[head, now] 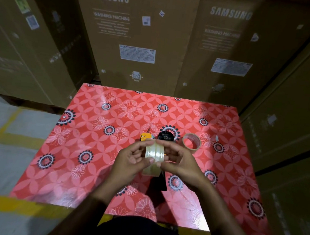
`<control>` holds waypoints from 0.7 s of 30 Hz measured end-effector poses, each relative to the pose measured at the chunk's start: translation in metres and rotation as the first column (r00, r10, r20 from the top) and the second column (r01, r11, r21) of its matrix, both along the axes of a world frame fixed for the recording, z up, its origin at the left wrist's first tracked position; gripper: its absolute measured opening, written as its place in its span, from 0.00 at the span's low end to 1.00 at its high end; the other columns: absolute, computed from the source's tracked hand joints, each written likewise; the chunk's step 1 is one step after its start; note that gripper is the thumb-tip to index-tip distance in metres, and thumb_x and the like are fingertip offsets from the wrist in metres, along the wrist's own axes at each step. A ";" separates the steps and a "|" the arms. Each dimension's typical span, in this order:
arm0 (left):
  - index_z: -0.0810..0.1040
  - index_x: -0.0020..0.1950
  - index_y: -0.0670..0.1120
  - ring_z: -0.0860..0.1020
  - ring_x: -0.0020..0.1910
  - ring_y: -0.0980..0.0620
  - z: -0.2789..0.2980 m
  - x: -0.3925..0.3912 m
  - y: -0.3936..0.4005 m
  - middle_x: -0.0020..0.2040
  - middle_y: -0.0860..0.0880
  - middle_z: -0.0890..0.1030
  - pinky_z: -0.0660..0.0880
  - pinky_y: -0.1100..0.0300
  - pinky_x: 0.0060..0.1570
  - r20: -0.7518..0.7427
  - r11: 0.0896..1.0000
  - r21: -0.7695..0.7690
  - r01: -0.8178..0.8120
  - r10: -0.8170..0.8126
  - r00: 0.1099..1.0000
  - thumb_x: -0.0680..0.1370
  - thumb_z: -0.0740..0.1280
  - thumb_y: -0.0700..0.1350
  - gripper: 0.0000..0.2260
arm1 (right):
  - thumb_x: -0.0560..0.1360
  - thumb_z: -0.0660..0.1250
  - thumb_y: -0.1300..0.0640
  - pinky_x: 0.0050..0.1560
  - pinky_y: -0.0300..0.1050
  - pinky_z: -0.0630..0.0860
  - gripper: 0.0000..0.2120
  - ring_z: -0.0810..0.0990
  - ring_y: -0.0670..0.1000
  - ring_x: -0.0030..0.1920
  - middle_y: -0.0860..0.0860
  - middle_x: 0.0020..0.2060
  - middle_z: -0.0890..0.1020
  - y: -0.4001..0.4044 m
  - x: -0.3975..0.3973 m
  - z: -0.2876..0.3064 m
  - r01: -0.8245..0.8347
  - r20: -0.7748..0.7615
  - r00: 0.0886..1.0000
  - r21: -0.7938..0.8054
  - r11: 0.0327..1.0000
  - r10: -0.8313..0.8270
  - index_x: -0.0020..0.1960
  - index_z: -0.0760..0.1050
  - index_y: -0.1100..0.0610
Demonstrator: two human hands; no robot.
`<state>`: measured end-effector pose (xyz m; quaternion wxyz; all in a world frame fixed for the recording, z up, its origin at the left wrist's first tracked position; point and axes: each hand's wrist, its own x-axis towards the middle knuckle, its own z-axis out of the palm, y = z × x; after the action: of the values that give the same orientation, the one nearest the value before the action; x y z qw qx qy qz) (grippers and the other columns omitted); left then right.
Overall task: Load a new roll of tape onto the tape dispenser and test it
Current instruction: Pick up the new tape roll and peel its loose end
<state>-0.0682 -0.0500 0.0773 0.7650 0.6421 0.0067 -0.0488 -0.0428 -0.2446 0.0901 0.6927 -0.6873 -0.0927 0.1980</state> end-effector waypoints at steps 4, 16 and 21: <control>0.80 0.65 0.48 0.83 0.64 0.52 -0.005 0.001 0.002 0.63 0.55 0.85 0.80 0.62 0.57 0.003 0.999 0.000 0.042 -0.042 0.999 0.74 0.74 0.29 0.23 | 0.66 0.82 0.67 0.49 0.56 0.80 0.24 0.81 0.55 0.43 0.67 0.47 0.81 0.003 0.003 0.000 0.119 0.082 0.990 -0.071 0.990 -0.113 0.59 0.83 0.52; 0.84 0.59 0.43 0.86 0.55 0.54 0.000 -0.002 0.000 0.56 0.53 0.88 0.82 0.62 0.50 -0.028 0.999 0.040 -0.005 0.006 1.000 0.72 0.75 0.28 0.18 | 0.83 0.64 0.58 0.45 0.53 0.79 0.11 0.80 0.55 0.43 0.54 0.44 0.83 0.008 0.009 0.003 0.182 -0.205 0.965 0.074 0.981 -0.163 0.63 0.79 0.52; 0.85 0.48 0.45 0.83 0.44 0.58 0.001 0.005 -0.002 0.42 0.53 0.87 0.79 0.64 0.45 -0.018 0.987 0.075 -0.139 0.141 0.990 0.75 0.74 0.31 0.10 | 0.68 0.75 0.58 0.48 0.44 0.80 0.29 0.85 0.50 0.46 0.54 0.46 0.85 0.016 -0.001 -0.018 0.261 -0.273 0.939 0.176 0.949 -0.208 0.66 0.69 0.55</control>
<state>-0.0628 -0.0520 0.0780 0.7422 0.6673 0.0625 -0.0022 -0.0439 -0.2289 0.0722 0.7859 -0.5861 0.0584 0.1881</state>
